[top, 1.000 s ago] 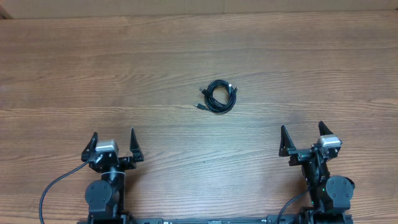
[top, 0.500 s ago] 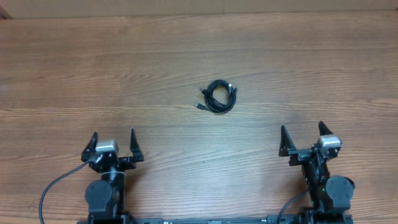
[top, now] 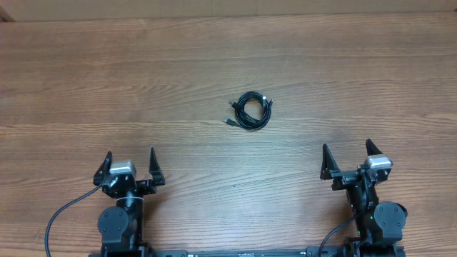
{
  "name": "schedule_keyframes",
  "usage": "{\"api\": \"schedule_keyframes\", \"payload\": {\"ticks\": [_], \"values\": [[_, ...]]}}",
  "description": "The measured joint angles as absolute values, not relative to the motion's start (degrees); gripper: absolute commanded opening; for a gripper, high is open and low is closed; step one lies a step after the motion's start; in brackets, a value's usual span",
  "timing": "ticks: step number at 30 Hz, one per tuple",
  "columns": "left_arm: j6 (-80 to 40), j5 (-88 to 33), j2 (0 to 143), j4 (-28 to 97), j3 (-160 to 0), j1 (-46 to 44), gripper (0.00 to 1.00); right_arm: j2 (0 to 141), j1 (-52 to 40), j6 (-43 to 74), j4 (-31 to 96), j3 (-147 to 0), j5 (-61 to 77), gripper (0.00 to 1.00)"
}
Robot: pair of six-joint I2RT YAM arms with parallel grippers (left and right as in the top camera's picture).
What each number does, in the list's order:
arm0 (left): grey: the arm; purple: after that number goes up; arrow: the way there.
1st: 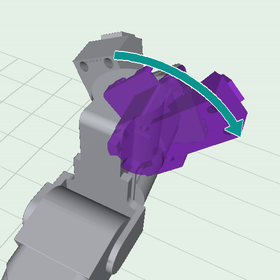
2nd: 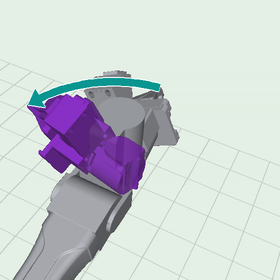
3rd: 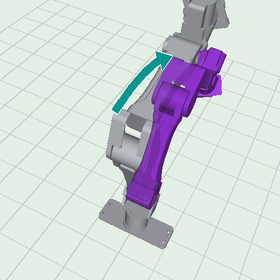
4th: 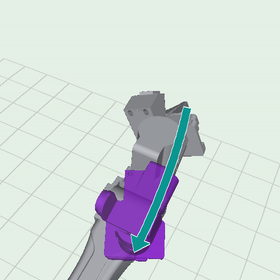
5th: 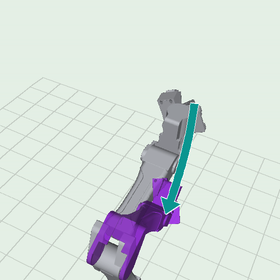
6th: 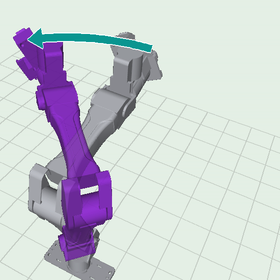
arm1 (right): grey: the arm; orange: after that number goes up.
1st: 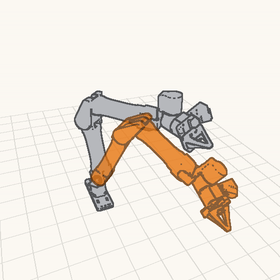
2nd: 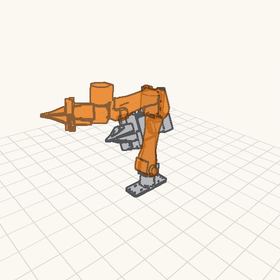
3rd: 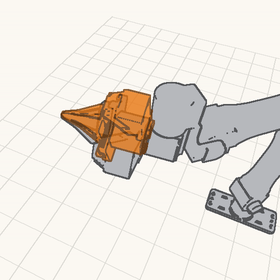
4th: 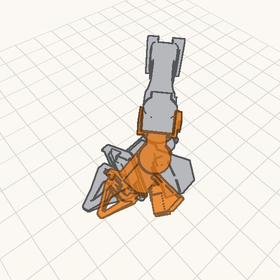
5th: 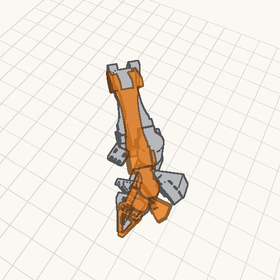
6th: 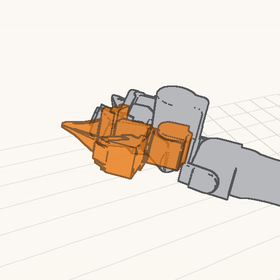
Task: Untangle cables
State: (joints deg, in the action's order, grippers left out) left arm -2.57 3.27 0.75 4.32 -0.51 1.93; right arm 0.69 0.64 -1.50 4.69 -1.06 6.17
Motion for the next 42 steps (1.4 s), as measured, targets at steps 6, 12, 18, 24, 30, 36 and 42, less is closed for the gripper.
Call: {"api": "schedule_keyframes", "payload": {"ticks": [6, 12, 18, 24, 30, 36, 42], "values": [[-10.7, -6.9, 0.8, 2.9, -0.5, 2.0, 1.0, 0.7, 0.6, -1.5, 4.7, -1.1, 6.2, 1.0], [-24.4, -23.1, 0.7, -7.6, -0.5, 2.0, 1.0, 0.7, 0.6, -1.5, 4.7, -1.1, 6.2, 1.0], [-27.5, -27.6, 0.7, -17.2, -3.3, 2.0, 1.0, 0.6, 0.6, -1.5, 4.6, -1.1, 6.2, 1.0], [-23.6, -26.5, 3.7, -11.9, -17.7, 2.0, 1.0, 0.6, 0.6, -1.5, 4.6, -1.1, 6.2, 1.0], [-18.8, -30.5, 15.2, 5.0, -40.3, 2.0, 1.0, 0.6, 0.6, -1.5, 4.6, -1.1, 6.2, 1.0], [-12.0, -39.7, 36.8, 36.9, -68.8, 2.0, 1.0, 0.6, 0.6, -1.5, 4.6, -1.1, 6.2, 1.0], [-4.4, -41.0, 58.9, 69.8, -91.5, 0.5, 1.0, 0.6, 0.6, -1.5, 4.6, -1.1, 6.2, 1.0]]}}
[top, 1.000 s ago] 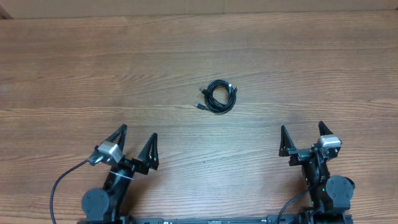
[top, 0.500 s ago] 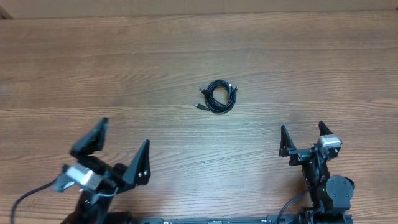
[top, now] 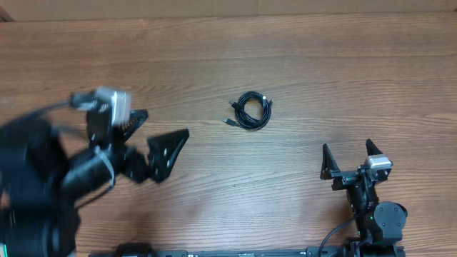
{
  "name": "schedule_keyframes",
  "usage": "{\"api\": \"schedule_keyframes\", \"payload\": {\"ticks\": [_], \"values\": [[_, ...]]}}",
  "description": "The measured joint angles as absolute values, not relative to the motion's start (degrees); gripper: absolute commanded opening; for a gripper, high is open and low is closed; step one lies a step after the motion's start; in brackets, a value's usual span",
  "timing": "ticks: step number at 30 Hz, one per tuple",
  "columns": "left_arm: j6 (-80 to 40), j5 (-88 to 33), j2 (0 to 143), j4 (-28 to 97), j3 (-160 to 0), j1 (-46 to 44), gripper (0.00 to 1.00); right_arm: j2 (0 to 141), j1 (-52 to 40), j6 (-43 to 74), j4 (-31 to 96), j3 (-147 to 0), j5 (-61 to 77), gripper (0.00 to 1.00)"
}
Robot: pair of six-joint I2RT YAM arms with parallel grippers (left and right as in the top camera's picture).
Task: Untangle cables
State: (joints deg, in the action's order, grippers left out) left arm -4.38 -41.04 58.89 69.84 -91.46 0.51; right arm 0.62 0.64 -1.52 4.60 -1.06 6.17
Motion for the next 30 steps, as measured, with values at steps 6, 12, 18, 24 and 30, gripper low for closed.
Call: {"api": "schedule_keyframes", "payload": {"ticks": [6, 12, 18, 24, 30], "values": [[-1.2, -30.6, 74.7, 85.3, -101.4, -9.6, 1.0, 0.6, 0.6, -1.5, 4.6, -1.1, 6.2, 1.0], [-0.4, -22.9, 87.2, 86.2, -102.1, -21.4, 0.99, 0.6, 0.6, -1.5, 4.6, -1.1, 6.2, 1.0], [-2.3, -21.6, 95.7, 79.0, -102.1, -25.1, 1.0, 0.6, 0.6, -1.5, 4.6, -1.1, 6.2, 1.0], [-14.0, -21.6, 101.4, 71.9, -102.1, -25.1, 0.99, 0.6, 0.6, -1.5, 4.6, -1.1, 6.2, 1.0], [-25.9, -21.7, 107.2, 70.1, -102.1, -25.1, 0.99, 0.6, 0.6, -1.5, 4.6, -1.1, 6.2, 1.0]]}}
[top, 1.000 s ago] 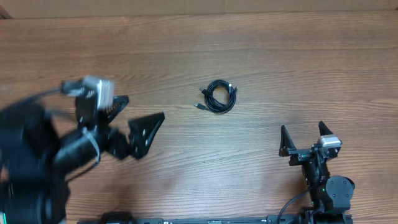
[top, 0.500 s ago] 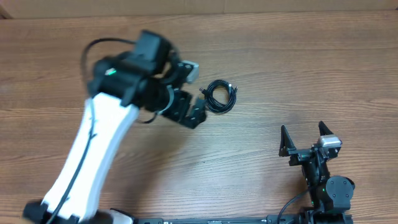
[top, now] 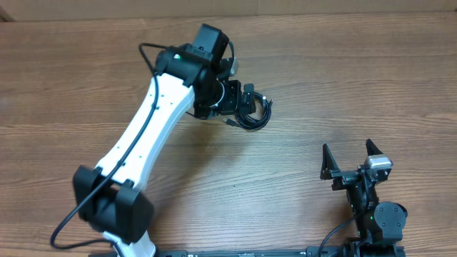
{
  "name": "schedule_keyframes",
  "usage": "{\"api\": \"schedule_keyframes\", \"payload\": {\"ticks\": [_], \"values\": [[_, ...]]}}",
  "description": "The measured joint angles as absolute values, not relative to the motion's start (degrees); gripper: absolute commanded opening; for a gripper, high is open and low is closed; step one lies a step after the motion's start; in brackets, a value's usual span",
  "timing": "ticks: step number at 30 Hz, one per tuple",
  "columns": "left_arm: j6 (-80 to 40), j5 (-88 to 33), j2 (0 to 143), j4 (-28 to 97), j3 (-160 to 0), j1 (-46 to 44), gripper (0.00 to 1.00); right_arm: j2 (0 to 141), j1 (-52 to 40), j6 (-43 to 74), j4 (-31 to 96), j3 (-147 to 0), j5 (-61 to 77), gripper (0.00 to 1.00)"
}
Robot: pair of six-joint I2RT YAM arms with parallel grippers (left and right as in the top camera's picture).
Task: Untangle cables
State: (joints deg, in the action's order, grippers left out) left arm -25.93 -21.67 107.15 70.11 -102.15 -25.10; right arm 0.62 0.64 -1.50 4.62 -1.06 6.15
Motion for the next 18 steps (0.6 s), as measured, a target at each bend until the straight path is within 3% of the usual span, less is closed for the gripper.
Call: {"api": "schedule_keyframes", "payload": {"ticks": [5, 13, 18], "values": [[-31.2, -23.0, 112.9, 68.9, -102.2, -25.1, 0.95, 0.6, 0.6, -1.5, 4.6, -1.1, 6.2, 1.0], [-40.2, -21.8, 119.6, 65.5, -102.2, -25.2, 0.97, 0.6, 0.6, -1.5, 4.6, -1.1, 6.2, 1.0], [-45.1, -18.3, 123.1, 60.2, -102.2, -26.5, 0.9, 0.6, 0.6, -1.5, 4.6, -1.1, 6.2, 1.0]]}}
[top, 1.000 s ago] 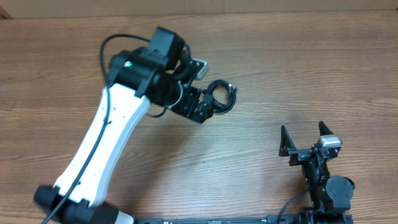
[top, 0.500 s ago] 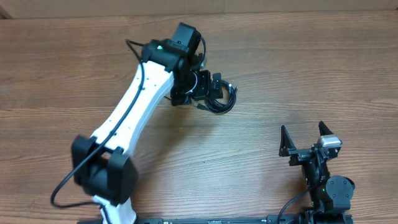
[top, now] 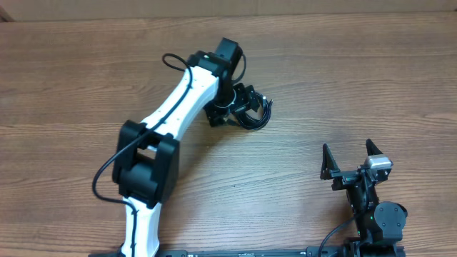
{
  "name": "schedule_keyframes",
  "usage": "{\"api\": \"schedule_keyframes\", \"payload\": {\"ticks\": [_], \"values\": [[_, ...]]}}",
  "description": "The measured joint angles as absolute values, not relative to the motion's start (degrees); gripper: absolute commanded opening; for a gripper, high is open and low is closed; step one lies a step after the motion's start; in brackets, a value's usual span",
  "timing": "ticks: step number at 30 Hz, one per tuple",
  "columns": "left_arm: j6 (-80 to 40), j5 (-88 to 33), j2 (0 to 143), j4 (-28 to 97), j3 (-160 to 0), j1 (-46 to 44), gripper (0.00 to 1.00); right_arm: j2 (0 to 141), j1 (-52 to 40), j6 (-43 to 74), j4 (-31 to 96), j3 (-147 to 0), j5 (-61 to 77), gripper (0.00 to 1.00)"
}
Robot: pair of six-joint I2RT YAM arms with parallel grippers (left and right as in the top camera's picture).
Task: Untangle cables
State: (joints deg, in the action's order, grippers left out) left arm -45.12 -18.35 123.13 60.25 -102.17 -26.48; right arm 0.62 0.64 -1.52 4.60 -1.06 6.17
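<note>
A small coil of black cable [top: 260, 114] lies on the wooden table [top: 343, 78], right of the middle. My left arm reaches across the table, and its left gripper [top: 239, 107] sits over the coil's left part with the fingers spread, covering that part. Only the coil's right side shows. Whether the fingers touch the cable cannot be told from above. At the front right, my right gripper [top: 347, 148] stands open and holds nothing, well away from the coil.
The left arm's white links [top: 178, 107] run diagonally from the front left to the coil, with its black elbow joint [top: 146, 171] above the table's left middle. The right arm's base [top: 378, 218] is at the front edge.
The left arm has stretched further over the table, with its elbow now nearer the middle. Its gripper has shifted slightly right and sits closer over the coil. The right arm has not moved.
Both grippers stood open at the front edge, the coil lying alone near the middle. Then the left arm was blurred in motion at the left side. Then its gripper was at the coil's left edge, and now it sits over the coil's left part.
</note>
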Motion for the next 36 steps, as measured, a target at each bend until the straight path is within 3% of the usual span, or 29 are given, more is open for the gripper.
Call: {"api": "schedule_keyframes", "payload": {"ticks": [6, 12, 23, 27, 31, 36], "values": [[-48.0, -12.4, 125.9, 56.7, -102.2, -29.3, 0.88, 0.6, 0.6, -1.5, 4.6, -1.1, 6.2, 1.0], [-49.2, -5.5, 126.7, 57.5, -102.2, -30.8, 0.73, 0.6, 0.6, -1.5, 4.6, -1.1, 6.2, 1.0], [-49.4, -0.8, 126.7, 57.9, -102.2, -30.7, 0.88, 0.6, 0.6, -1.5, 4.6, -1.1, 6.2, 1.0], [-48.9, -0.6, 126.7, 58.2, -102.2, -30.7, 0.83, 0.6, 0.6, -1.5, 4.6, -1.1, 6.2, 1.0], [-40.9, -3.4, 126.7, 59.2, -102.6, -30.6, 0.97, 0.6, 0.6, -1.5, 4.5, -1.1, 6.2, 1.0], [-32.8, -9.0, 126.1, 65.3, -106.6, -29.4, 0.98, 0.6, 0.6, 0.8, 3.5, -1.1, 12.9, 1.0]]}}
